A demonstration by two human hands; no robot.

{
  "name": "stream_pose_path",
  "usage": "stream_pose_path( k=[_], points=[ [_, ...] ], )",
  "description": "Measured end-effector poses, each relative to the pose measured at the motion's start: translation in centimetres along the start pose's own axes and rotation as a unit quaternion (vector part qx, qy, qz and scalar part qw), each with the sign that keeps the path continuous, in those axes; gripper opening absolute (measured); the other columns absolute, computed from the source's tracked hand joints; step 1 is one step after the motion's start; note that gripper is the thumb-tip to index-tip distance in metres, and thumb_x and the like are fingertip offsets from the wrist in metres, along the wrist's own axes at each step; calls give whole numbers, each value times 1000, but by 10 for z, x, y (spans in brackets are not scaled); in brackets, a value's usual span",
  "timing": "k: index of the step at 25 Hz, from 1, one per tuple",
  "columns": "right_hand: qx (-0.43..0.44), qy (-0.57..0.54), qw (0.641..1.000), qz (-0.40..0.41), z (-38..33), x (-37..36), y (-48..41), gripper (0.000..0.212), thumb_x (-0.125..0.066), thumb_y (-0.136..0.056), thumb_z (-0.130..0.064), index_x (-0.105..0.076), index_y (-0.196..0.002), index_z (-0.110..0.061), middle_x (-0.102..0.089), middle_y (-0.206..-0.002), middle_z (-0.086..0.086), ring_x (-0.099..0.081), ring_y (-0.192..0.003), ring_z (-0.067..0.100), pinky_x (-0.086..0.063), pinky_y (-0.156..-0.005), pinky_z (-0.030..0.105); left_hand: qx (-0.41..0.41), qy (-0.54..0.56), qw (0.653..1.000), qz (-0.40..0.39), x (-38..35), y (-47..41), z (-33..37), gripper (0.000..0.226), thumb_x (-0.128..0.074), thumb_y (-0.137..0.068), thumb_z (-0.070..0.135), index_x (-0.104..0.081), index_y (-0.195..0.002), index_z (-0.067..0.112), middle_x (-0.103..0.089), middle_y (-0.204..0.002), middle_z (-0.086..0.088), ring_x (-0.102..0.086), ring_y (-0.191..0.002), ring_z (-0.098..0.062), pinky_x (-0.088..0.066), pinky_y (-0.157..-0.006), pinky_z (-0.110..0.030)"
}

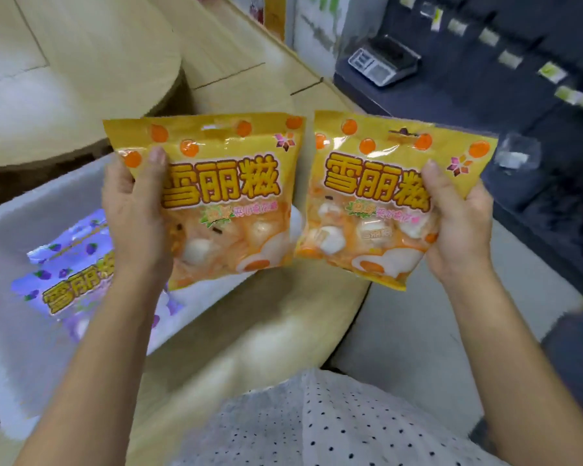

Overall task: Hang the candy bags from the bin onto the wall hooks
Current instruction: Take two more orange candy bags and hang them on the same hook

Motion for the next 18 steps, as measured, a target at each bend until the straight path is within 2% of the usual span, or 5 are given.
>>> stream_pose_path(
  k=[3, 6, 9, 15, 18],
  points=[
    [6, 26, 996, 83, -5, 56, 37, 19, -63, -89, -15, -77, -84, -26, -78, -85, -7, -74, -82, 12, -58, -66, 26, 50, 0, 996, -75, -49, 37, -26, 11, -53, -94, 19, -60, -87, 24, -69, -75, 16, -62, -74, -2, -51, -69, -20],
    [-8, 54, 984, 171, -2, 113, 74, 14, -67, -86, -18, -77, -81, -27, -78, -83, -6, -74, -80, 13, -58, -65, 27, 106, -29, 984, -140, -94, 77, -56, 10, -54, -93, 24, -58, -84, 24, -64, -82, 4, -59, -80, -13, -51, -73, -30],
    [-28, 77, 963, 255, 6, 169, 106, 12, -70, -83, -22, -76, -76, -30, -78, -78, -8, -74, -76, 11, -59, -64, 28, 138, -61, 967, -204, -135, 111, -82, 12, -56, -93, 28, -57, -81, 26, -65, -81, 5, -62, -78, -10, -52, -73, -30],
    [-39, 78, 930, 358, 6, 263, 108, 7, -72, -82, -29, -77, -78, -29, -79, -81, -7, -75, -77, 14, -59, -62, 27, 179, -73, 932, -307, -246, 142, -120, 11, -59, -91, 33, -62, -82, 28, -70, -89, -7, -68, -87, -32, -56, -83, -49],
    [-40, 86, 925, 368, 3, 305, 75, 6, -72, -81, -30, -77, -77, -28, -78, -81, -8, -75, -78, 14, -59, -63, 28, 185, -72, 928, -316, -309, 142, -134, 12, -58, -91, 33, -64, -81, 30, -71, -85, 3, -68, -84, -18, -56, -77, -38]
  ],
)
Point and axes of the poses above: each hand's wrist, its own y-axis away from the middle knuckle, its own x-axis out of the back of the hand, z = x × y, the point moved 6 cm from there along -y, towards the middle knuckle
